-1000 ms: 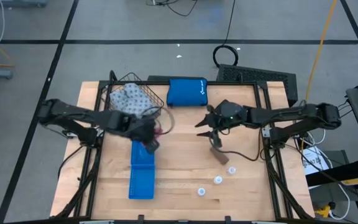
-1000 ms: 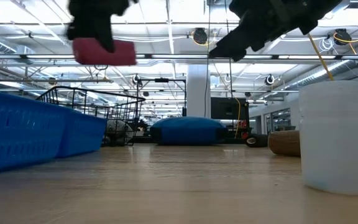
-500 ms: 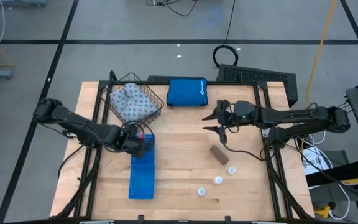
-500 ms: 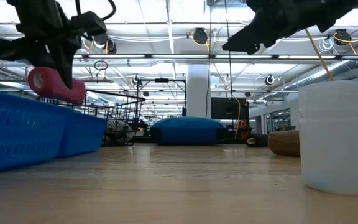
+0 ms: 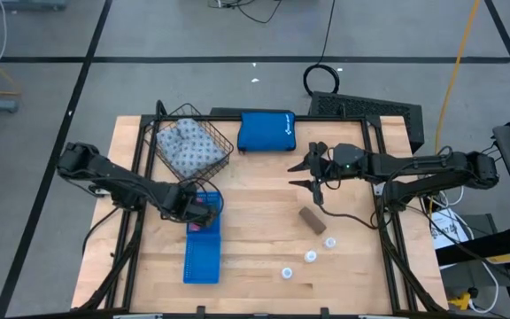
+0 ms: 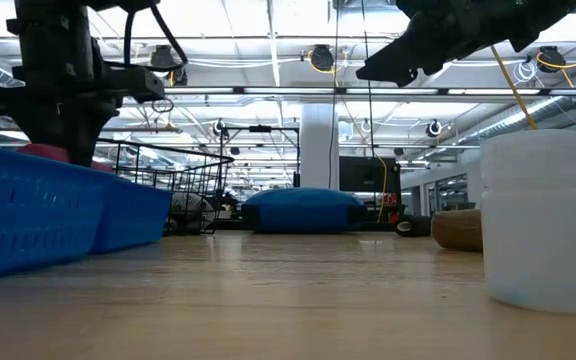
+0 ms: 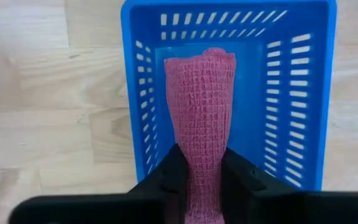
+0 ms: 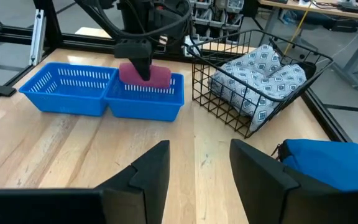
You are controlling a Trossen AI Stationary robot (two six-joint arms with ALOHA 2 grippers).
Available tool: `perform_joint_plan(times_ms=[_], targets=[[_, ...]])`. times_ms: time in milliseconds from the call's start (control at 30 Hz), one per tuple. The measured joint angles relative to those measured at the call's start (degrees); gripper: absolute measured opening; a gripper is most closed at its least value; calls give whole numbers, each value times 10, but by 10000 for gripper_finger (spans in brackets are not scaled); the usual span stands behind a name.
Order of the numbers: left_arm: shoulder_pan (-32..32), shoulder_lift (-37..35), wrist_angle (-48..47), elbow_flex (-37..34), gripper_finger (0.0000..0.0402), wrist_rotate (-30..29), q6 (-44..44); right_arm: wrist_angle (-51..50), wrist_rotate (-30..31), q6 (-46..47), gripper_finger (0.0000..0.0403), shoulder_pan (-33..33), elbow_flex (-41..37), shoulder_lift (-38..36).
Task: Pick & place medical supplies in basket/bin
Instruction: Put the pink bandage into the top blue bin, then put the black bandage into the top blue bin
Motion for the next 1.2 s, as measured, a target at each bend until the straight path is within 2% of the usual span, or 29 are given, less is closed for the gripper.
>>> perform_joint_plan(times_ms=[233, 367, 567, 700, 833, 900, 1033, 1133, 1200], targets=[[1, 2, -3, 0, 179, 0, 2, -1, 0, 0, 155, 0, 0, 0], [1, 2, -4, 0, 220, -1, 1, -1, 0, 0, 155, 0, 0, 0], [1, 2, -5, 0, 241, -8, 11, -5, 0, 0, 155, 0, 0, 0], [10, -4, -7, 1, 243, 9, 88, -9, 0, 0, 155, 0, 0, 0], [38, -40, -4, 2, 243, 32, 141, -31, 4, -1, 155, -3, 0, -8], [42, -65, 0, 3, 243, -4, 160, -40, 19, -1, 155, -5, 0, -16], [32, -117, 43, 23, 243, -129, 259, -75, 69, 0, 155, -5, 0, -36], [18, -160, 148, 36, 243, -217, 414, -112, 108, 12, 155, -5, 1, -50], [12, -184, 241, 35, 244, -242, 545, -132, 128, 27, 155, -5, 1, -56]])
